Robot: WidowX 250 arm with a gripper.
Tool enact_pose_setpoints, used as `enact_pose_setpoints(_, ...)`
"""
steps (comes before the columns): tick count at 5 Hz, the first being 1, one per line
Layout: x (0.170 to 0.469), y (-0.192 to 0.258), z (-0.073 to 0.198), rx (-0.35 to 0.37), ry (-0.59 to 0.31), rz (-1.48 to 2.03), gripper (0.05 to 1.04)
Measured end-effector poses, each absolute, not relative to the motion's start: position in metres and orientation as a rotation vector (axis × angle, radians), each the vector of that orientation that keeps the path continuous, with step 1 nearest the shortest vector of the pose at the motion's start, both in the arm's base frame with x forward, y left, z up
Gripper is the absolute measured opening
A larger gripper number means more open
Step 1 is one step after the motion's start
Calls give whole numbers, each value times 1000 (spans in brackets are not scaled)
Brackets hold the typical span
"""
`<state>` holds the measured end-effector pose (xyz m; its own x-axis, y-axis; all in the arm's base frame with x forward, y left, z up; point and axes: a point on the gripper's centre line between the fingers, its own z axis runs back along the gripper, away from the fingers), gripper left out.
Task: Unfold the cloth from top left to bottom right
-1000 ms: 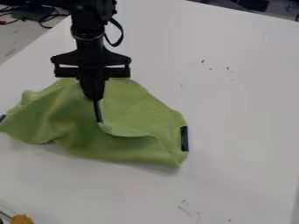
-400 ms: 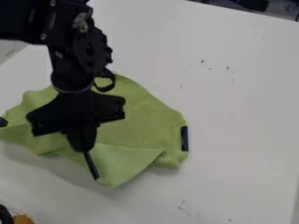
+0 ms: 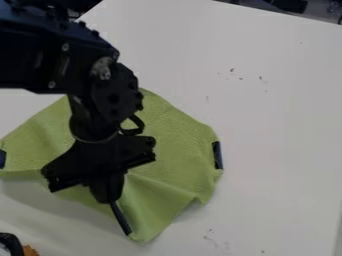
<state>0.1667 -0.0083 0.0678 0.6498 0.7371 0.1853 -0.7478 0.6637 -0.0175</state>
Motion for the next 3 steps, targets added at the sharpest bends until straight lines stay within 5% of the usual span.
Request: enact_pose_setpoints(3, 137, -23, 48, 47, -169, 928, 55)
